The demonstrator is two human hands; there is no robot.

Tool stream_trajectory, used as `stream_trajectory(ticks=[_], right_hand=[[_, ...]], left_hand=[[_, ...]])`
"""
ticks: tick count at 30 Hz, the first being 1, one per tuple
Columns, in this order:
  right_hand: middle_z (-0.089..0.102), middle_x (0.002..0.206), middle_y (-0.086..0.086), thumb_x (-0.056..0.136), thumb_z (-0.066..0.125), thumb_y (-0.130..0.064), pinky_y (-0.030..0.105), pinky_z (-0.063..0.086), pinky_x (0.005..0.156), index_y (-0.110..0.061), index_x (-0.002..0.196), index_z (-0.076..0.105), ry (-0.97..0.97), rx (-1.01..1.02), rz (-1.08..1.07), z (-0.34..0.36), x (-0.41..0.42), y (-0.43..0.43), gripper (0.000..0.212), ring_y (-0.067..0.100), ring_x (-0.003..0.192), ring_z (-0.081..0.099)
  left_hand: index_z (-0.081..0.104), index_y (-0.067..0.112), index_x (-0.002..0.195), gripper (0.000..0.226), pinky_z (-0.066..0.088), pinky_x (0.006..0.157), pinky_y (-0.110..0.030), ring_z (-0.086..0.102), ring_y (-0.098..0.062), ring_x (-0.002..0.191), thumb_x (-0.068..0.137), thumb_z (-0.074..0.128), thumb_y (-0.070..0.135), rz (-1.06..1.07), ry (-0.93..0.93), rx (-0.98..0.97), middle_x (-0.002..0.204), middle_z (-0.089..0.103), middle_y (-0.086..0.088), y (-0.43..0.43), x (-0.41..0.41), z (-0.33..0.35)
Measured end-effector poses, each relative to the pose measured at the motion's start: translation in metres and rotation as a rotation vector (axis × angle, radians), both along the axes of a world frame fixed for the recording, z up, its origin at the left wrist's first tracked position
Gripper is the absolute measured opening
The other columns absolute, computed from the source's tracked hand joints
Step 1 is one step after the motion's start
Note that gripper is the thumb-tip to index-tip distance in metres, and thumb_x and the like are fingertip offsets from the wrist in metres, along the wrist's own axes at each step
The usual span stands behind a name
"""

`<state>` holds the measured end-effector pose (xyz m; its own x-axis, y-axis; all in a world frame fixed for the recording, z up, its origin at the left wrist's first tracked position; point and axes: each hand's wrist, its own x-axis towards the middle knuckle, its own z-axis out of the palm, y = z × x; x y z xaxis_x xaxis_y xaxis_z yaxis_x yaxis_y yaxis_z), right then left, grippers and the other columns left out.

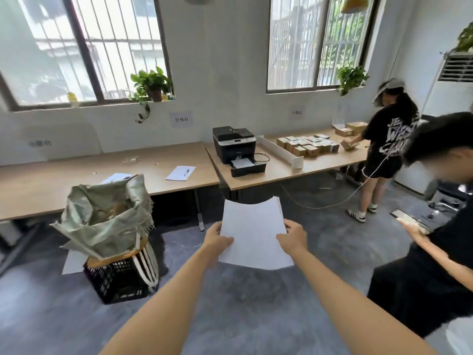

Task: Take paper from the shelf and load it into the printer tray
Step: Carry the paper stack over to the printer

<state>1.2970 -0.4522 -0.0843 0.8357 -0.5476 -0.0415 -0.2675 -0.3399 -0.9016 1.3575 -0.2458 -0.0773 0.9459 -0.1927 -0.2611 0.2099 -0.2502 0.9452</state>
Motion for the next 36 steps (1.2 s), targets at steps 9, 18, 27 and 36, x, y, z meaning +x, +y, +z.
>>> stream_trajectory(ticks=[9,18,27,36], right_hand=[[0.073,0.080,0.005,0.078,0.050,0.006,0.027,0.050,0.057,-0.009,0.087,0.067,0.006,0.036,0.111,-0.009,0.186,-0.036,0.024,0.025,0.074,0.066],[0.065,0.077,-0.004,0.084,0.052,0.006,0.035,0.056,0.072,-0.008,0.097,0.069,0.054,0.094,0.137,-0.022,0.389,-0.047,0.025,0.020,0.076,0.062],[0.066,0.091,-0.001,0.086,0.058,0.002,0.032,0.051,0.072,-0.004,0.122,0.064,0.071,0.143,0.205,-0.040,0.621,-0.070,0.037,0.010,0.077,0.054],[0.073,0.089,0.000,0.076,0.059,0.002,0.042,0.060,0.078,-0.021,0.093,0.070,0.063,0.144,0.336,-0.049,0.858,-0.095,0.030,0.029,0.089,0.069]], left_hand=[[0.054,0.024,0.110,0.032,0.050,0.081,-0.037,0.062,-0.022,0.096,0.091,0.060,-0.001,0.119,0.039,0.040,0.097,0.062,0.007,-0.035,0.164,-0.018],[0.051,0.025,0.119,0.042,0.054,0.094,-0.044,0.064,-0.029,0.106,0.091,0.061,-0.004,0.150,0.090,0.003,0.115,0.063,-0.004,-0.048,0.376,-0.039],[0.057,0.017,0.132,0.051,0.055,0.097,-0.048,0.068,-0.028,0.108,0.085,0.065,0.000,0.242,0.123,-0.021,0.124,0.068,-0.007,-0.055,0.586,-0.062],[0.049,0.012,0.141,0.062,0.052,0.101,-0.044,0.065,-0.030,0.114,0.083,0.066,-0.002,0.403,0.113,-0.013,0.123,0.064,-0.009,-0.078,0.791,-0.062]])
